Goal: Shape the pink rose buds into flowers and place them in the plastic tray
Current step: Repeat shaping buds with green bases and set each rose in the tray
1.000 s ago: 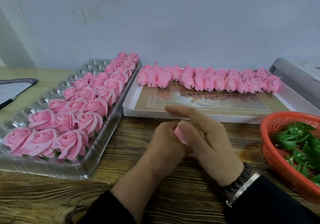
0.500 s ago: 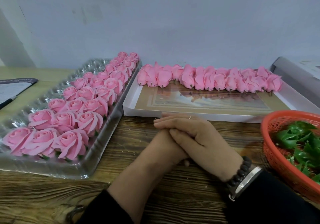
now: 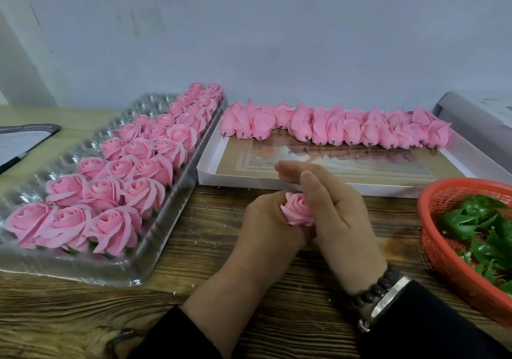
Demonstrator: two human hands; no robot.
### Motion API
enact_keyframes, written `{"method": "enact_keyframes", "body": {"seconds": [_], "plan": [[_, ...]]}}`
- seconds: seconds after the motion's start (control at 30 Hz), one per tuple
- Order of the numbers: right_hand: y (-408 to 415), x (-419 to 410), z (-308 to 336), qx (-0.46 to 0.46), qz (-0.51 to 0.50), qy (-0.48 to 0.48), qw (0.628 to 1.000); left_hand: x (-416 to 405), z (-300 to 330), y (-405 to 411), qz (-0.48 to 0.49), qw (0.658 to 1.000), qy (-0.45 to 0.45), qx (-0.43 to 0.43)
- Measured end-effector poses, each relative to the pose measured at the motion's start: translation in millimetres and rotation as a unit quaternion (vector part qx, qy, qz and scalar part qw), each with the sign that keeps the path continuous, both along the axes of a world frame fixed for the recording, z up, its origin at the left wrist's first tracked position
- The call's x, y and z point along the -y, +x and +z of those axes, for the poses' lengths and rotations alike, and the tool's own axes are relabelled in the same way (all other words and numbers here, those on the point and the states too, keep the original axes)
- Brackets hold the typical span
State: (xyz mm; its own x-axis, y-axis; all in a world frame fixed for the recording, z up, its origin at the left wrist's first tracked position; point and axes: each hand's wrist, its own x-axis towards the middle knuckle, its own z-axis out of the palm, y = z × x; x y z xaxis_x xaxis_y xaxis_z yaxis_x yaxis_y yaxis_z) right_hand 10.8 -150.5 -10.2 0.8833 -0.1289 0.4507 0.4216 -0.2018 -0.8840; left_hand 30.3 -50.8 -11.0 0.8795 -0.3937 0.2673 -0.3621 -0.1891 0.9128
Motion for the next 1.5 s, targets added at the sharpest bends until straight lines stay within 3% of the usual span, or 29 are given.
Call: {"method": "enact_keyframes", "body": {"seconds": [0.2, 0.3, 0.37, 0.43, 0.63, 0.87, 1.03, 1.13, 1.23, 1.37, 1.5], "plan": [[2.8, -3.4, -1.5, -0.036, -0.008, -0.152, 0.988, 5.9, -0.2, 0.2, 0.002, 0.999, 0.042, 0.003], [1.9, 4.8, 4.4, -0.056, 0.057, -0.194, 0.978, -0.4, 4.2, 2.2, -0.081, 0.992, 0.060, -0.074], [-3.0, 6.1, 8.6, -0.105, 0.112, -0.176, 0.972, -8.4, 5.4, 1.1, -0.136, 0.977, 0.047, -0.159], [-6.0, 7.7, 10.6, -0.129, 0.137, -0.171, 0.967, -13.0, 7.1, -1.6, -0.166, 0.966, 0.059, -0.191], [0.0, 14.9, 10.1, -0.107, 0.106, -0.158, 0.976, -6.1, 12.1, -4.5, -0.127, 0.992, 0.017, -0.008], [0.7, 20.4, 7.0, -0.131, 0.116, -0.123, 0.977, -5.0, 2.3, 4.1, -0.031, 0.998, -0.041, 0.032], [-3.1, 1.3, 5.4, -0.035, 0.012, -0.087, 0.995, 2.9, -6.1, 0.8, -0.013, 0.999, -0.022, 0.020], [0.2, -4.7, 2.2, -0.021, -0.025, -0.123, 0.992, 7.4, -3.0, -3.1, -0.019, 0.998, -0.058, 0.005], [2.1, 3.0, 5.8, -0.053, 0.013, -0.177, 0.983, 3.9, 1.7, -1.9, -0.072, 0.996, -0.033, -0.032], [-2.2, 11.0, 12.5, -0.128, 0.117, -0.232, 0.957, -5.8, 2.5, -1.8, -0.151, 0.976, 0.012, -0.156], [-6.7, 11.4, 15.1, -0.138, 0.151, -0.212, 0.956, -7.5, 1.7, -4.9, -0.152, 0.976, 0.090, -0.125]]}}
